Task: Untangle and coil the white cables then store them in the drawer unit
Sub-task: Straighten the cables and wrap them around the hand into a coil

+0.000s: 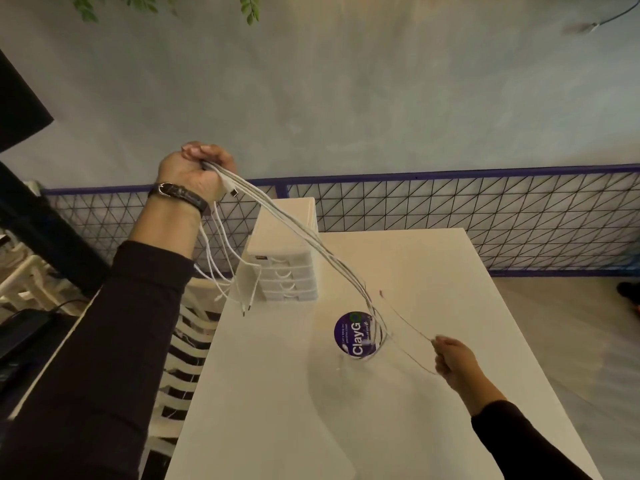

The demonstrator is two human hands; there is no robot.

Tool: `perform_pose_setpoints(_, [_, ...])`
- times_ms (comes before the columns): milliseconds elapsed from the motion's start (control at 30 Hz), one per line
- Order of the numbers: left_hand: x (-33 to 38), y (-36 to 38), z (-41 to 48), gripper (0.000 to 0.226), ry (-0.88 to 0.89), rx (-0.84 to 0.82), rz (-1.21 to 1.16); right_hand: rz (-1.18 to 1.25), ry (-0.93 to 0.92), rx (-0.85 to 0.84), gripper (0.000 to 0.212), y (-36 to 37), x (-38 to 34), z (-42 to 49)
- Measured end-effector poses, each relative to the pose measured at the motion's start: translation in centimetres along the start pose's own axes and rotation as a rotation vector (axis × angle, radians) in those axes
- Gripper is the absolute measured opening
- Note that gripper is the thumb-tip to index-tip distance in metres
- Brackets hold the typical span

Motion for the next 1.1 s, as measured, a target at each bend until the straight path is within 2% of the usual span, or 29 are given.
perform_pose_setpoints(67, [0.2,0.3,0.1,0.057,-0.009,-0.015,-0.013,-0.013,0.056,0.078,0.015,-1.4,1.7,0.3])
perform_pose_setpoints(200, [-0.6,0.7,0.0,0.043,-0.008,-0.014,-0.052,-0.221,0.067,-0.005,0.008,-1.0,2.4,0.2])
perform_pose_setpoints(267, [-1.6,1.0,-0.2,0.034,-0.001,-0.014,-0.038,-0.408,0.077,-0.041,0.019,0.1,2.1,0.3])
perform_pose_setpoints(333, [-2.5,1.5,-0.3,0.035,-0.01,-0.01,0.006,-0.762,0.056,-0.02,0.028,1.6,1.6,0.0])
perform_pose_setpoints(400, [-3.6,2.1,-0.4,0.033,-0.014,-0.01,0.004,-1.03,-0.157,0.03,0.032,3.7,0.4,-0.6])
perform_pose_setpoints(467, [-4.7,2.4,-0.4,0.031,-0.011,-0.017,-0.012,-0.903,-0.444,-0.074,0.029,7.1,-1.9,-2.8])
perform_pose_setpoints(500, [-5.3,2.4,-0.4,0.031,-0.017,-0.02,-0.013,-0.795,-0.51,-0.185,0.029,9.1,-3.3,-4.2])
perform_pose_setpoints(567, [-6.3,2.3,-0.3,0.032,-0.042,-0.015,-0.001,-0.691,-0.545,-0.452,0.041,12.7,-6.0,-6.7])
perform_pose_setpoints(633, [-7.0,2.2,-0.3,0.034,-0.07,-0.017,0.019,-0.735,-0.572,-0.644,0.057,15.5,-7.9,-8.4])
perform_pose_setpoints(733, [-7.3,2.1,-0.2,0.036,-0.09,-0.019,0.055,-0.732,-0.583,-0.821,0.056,18.6,-8.9,-9.5])
perform_pose_setpoints(800, [-7.1,2.0,-0.1,0.035,-0.102,-0.03,0.033,-0.664,-0.577,-0.874,0.047,19.8,-8.9,-10.0])
perform_pose_setpoints(933, [-6.5,2.0,-0.3,0.034,-0.114,-0.036,0.071,-0.66,-0.594,-0.856,0.023,19.9,-7.8,-10.3])
perform_pose_setpoints(1033, [-5.3,1.9,0.1,0.04,-0.135,-0.036,0.152,-0.646,-0.548,-0.808,0.017,18.6,-7.1,-10.1])
perform_pose_setpoints(1100, [-3.9,0.8,1.7,0.048,-0.122,0.003,0.113,-0.678,-0.526,-0.803,0.016,17.2,-6.8,-9.7])
Point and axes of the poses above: each hand's wrist, its own z-axis towards the middle knuckle, its own y-axis out of the palm, x = y × z, the point moved 1 cm from there along z, towards the middle knuckle, and after that the axes turned 12 degrees about -x, right-handed, at the moved point
